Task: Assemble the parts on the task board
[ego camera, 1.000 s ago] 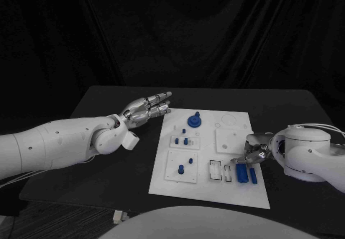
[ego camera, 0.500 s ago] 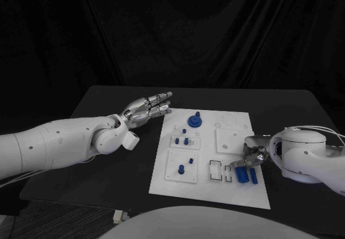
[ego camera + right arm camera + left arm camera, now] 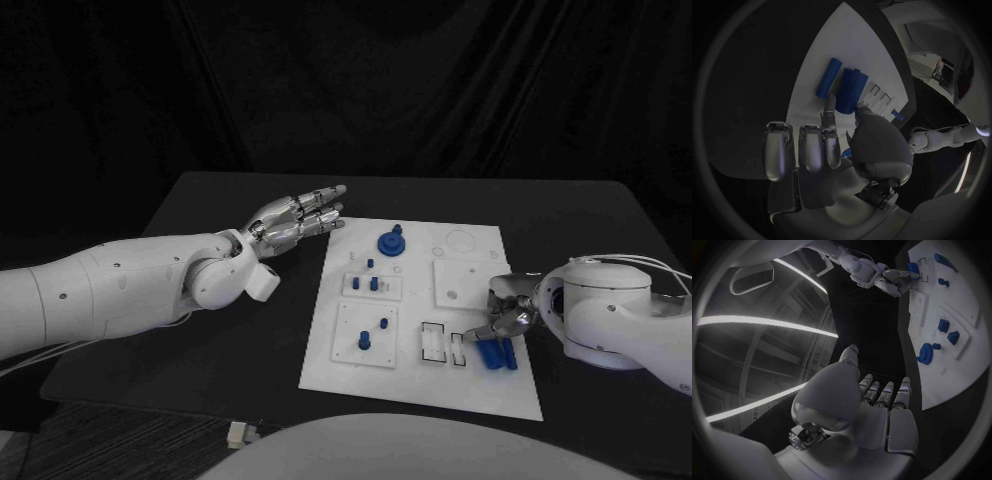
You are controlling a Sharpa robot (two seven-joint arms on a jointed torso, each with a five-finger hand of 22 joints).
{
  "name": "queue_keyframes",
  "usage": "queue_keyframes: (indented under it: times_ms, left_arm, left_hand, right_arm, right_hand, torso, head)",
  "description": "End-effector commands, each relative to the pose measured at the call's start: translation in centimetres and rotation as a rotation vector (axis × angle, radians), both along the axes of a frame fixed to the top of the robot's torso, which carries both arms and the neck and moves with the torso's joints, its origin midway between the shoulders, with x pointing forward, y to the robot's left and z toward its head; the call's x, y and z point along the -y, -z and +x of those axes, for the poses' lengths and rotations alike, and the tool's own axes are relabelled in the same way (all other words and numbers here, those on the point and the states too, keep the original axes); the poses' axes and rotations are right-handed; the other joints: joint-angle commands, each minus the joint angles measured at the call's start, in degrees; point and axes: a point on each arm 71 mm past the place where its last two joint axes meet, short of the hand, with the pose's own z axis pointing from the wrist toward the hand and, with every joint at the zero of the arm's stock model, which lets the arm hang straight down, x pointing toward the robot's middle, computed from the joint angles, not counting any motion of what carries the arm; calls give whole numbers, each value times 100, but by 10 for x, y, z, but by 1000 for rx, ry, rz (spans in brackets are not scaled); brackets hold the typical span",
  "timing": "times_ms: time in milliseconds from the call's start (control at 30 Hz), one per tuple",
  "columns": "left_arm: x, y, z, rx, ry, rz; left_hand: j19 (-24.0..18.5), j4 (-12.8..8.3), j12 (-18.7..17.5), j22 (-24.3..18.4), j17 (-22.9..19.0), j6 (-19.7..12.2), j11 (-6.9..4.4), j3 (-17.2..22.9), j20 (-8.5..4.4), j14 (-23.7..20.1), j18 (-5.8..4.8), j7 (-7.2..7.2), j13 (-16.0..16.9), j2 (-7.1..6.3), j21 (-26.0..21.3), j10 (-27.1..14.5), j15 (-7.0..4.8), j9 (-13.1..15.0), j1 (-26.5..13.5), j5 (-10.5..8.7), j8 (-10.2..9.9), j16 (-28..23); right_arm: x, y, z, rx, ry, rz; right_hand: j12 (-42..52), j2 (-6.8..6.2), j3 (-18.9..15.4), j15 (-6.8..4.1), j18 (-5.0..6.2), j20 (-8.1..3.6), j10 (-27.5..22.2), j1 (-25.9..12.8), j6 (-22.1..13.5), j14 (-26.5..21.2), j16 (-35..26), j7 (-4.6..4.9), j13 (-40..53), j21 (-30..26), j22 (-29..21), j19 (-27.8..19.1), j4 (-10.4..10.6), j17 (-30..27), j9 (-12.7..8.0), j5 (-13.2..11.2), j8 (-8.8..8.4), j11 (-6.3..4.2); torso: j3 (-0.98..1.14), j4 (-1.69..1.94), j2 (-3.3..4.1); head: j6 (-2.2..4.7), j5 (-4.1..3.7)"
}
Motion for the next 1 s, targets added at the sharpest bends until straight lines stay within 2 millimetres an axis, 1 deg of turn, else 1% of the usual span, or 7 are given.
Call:
queue_keyframes:
  times_ms: [33,100,267,367,433,567,1000]
  left_arm:
    - [2,-1,0,1,9,-20]
    - [2,-1,0,1,9,-20]
    - [2,-1,0,0,10,-20]
    - [2,-1,0,0,10,-20]
    - [2,0,0,0,9,-19]
    - [1,0,0,0,9,-19]
    - [2,0,0,-2,10,-18]
  left_hand:
    - [43,-30,-8,8,7,18,34,5,12,15,85,-13,6,59,20,4,20,6,3,22,22,21]
    - [43,-30,-8,8,7,18,34,5,12,15,85,-13,6,59,20,4,20,6,3,22,22,21]
    - [45,-31,-9,9,7,14,37,6,13,16,85,-12,5,64,20,2,23,6,2,26,21,22]
    - [45,-31,-9,9,7,14,37,6,13,16,85,-12,5,64,20,2,23,6,2,26,21,22]
    - [45,-31,-9,9,7,14,37,6,13,16,85,-12,5,64,20,2,23,6,2,26,21,22]
    - [46,-32,-9,9,8,12,40,7,13,17,84,-10,5,71,21,2,26,5,2,35,21,23]
    - [46,-32,-9,9,8,12,40,7,13,17,84,-10,5,71,21,2,26,5,2,35,21,23]
  right_arm:
    - [4,5,-2,-15,19,-19]
    - [5,6,-3,-19,28,-10]
    - [6,6,-4,-37,56,25]
    - [7,6,-4,-51,79,50]
    - [8,6,-5,-61,95,68]
    - [9,6,-7,-72,123,99]
    - [14,3,-10,-123,243,217]
  right_hand:
    - [20,73,77,-24,-47,11,595,195,-54,360,-14,5,1507,-44,1331,344,-122,108,11,375,-60,10]
    - [20,78,94,-25,-46,12,595,227,-51,360,-13,1,1507,-47,1331,343,-149,106,20,523,-74,8]
    - [20,95,227,-35,-44,4,595,327,-52,357,-18,-14,1507,-53,1329,340,-253,82,51,1243,-131,-5]
    - [20,91,242,-35,-44,4,595,327,-52,357,-18,-14,1507,-56,1328,338,-263,81,55,1304,-137,-7]
    - [20,74,324,-40,-43,-1,595,355,-58,355,-20,-19,1507,-59,1327,337,-315,72,67,1648,-160,-11]
    - [20,48,390,-41,-40,-3,595,338,-58,351,-29,-20,1507,-70,1323,331,-350,49,80,1865,-177,-14]
    - [20,38,417,-40,-28,-3,595,328,-63,342,-50,-19,1507,-118,1307,307,-364,0,85,1912,-186,-15]
  torso:
    - [0,-3,1]
    - [0,-5,-1]
    - [1,-4,-1]
    - [0,-2,1]
    - [0,-3,0]
    - [0,-3,-1]
    - [-1,-12,-4]
  head:
    - [-1,6]
    - [-1,13]
    - [-1,18]
    - [-1,14]
    - [-1,16]
    - [-1,18]
    - [-1,18]
